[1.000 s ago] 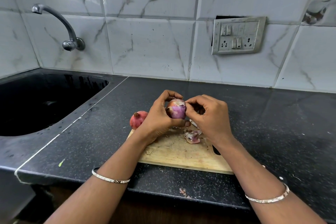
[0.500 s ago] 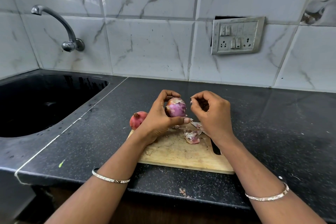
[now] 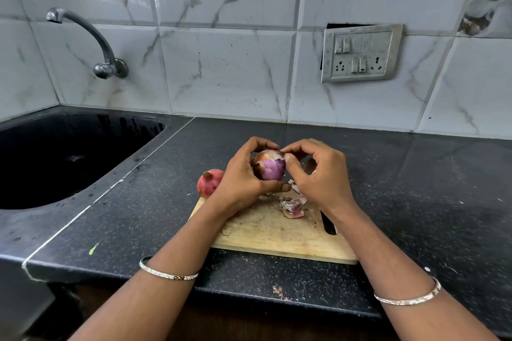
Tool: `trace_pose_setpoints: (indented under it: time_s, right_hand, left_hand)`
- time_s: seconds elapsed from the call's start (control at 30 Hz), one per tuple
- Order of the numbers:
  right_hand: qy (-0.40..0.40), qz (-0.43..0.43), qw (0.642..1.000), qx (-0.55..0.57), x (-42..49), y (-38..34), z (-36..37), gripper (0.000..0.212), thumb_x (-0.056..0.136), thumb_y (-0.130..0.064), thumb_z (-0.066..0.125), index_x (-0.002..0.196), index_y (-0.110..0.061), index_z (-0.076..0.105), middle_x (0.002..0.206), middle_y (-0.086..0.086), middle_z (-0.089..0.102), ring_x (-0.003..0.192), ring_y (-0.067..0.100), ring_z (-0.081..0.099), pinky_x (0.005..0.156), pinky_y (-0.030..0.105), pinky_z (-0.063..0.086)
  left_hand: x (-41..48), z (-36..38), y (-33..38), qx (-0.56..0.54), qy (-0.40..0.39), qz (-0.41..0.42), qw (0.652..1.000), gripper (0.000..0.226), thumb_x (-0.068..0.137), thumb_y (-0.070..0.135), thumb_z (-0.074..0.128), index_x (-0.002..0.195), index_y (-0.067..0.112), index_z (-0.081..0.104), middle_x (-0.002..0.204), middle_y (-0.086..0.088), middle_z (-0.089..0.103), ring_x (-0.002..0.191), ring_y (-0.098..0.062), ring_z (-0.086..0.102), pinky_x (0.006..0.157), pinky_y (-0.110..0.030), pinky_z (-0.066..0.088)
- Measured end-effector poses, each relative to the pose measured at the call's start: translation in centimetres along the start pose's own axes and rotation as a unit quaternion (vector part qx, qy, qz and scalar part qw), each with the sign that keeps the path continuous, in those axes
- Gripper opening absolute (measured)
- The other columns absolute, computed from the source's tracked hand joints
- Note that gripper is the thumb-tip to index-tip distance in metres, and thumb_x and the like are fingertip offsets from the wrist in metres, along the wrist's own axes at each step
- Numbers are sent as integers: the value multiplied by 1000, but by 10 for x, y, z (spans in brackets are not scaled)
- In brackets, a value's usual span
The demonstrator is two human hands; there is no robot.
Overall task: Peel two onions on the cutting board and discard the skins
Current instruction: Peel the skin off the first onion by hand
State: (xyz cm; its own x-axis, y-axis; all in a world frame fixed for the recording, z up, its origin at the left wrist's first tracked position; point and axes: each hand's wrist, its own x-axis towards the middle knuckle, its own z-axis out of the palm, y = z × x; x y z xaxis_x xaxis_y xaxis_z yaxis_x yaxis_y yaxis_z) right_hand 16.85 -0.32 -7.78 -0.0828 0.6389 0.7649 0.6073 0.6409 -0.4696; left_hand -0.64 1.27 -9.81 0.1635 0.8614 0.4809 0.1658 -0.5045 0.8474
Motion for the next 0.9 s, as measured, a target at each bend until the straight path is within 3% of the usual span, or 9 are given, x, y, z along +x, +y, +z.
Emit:
trace_pose_setpoints:
  time_s: [0.1, 0.17, 0.3, 0.47, 0.57, 0.67, 0.77, 0.9]
  right_hand:
    - [11, 8, 1000, 23, 0, 2, -1, 28, 84, 5, 54, 82, -14, 74, 79, -7, 70, 77, 8, 65, 68, 33, 56]
    - [17, 25, 998, 50, 0, 4, -3, 27, 86, -2, 51, 74, -15, 71, 69, -6, 66, 67, 14, 63, 62, 41, 52]
    - [12, 30, 999, 4, -1, 3, -2, 33, 97, -36, 57, 72, -18, 68, 63, -9, 62, 69, 14, 58, 63, 36, 47]
    - [3, -16, 1000, -14, 1, 4, 0, 4, 89, -19, 69, 86, -17, 71, 82, -9, 66, 81, 10, 60, 70, 22, 46]
    - [-16, -28, 999, -8, 0, 3, 0, 9, 85, -20, 77, 93, -16, 75, 89, -8, 69, 87, 8, 62, 76, 18, 48]
    - [-9, -31, 999, -2, 0, 3, 0, 14, 82, -21, 82, 96, -18, 80, 90, -8, 73, 88, 7, 65, 76, 26, 53]
    - [0, -32, 999, 16, 1, 6, 0, 13, 81, -20, 84, 94, -19, 82, 86, -8, 74, 82, 7, 68, 68, 34, 56]
    - [-1, -23, 999, 44, 1, 6, 0, 12, 81, -15, 85, 93, -15, 83, 85, -5, 75, 78, 7, 70, 69, 29, 58]
  left_hand:
    - [1, 0, 1, 25, 5, 10, 1000, 75, 56, 18, 101, 120, 21, 61, 121, 5, 64, 107, -16, 67, 90, -39, 61]
    - [1, 0, 1, 35, 3, 12, 999, 75, 57, 19, 101, 121, 22, 62, 122, 6, 64, 108, -13, 66, 91, -37, 60]
    - [1, 0, 1, 28, 6, 18, 999, 74, 56, 15, 100, 120, 19, 63, 121, 2, 64, 105, -10, 66, 87, -27, 59]
    - [3, 0, -2, 48, 4, 30, 998, 73, 57, 17, 100, 121, 19, 63, 121, 2, 65, 109, -13, 66, 90, -29, 59]
    - [3, 0, -5, 63, 8, 43, 997, 70, 59, 17, 99, 119, 21, 62, 120, 3, 65, 108, -14, 66, 90, -34, 60]
    - [3, 0, -8, 98, 20, 64, 993, 70, 58, 20, 99, 119, 23, 63, 118, 4, 65, 107, -13, 66, 90, -36, 59]
    - [4, 0, -7, 147, 25, 94, 984, 72, 56, 24, 100, 119, 22, 65, 116, 6, 63, 107, -8, 62, 92, -29, 54]
    - [3, 0, -5, 192, 26, 124, 973, 70, 57, 24, 98, 120, 25, 66, 116, 6, 61, 106, -1, 58, 93, -22, 50]
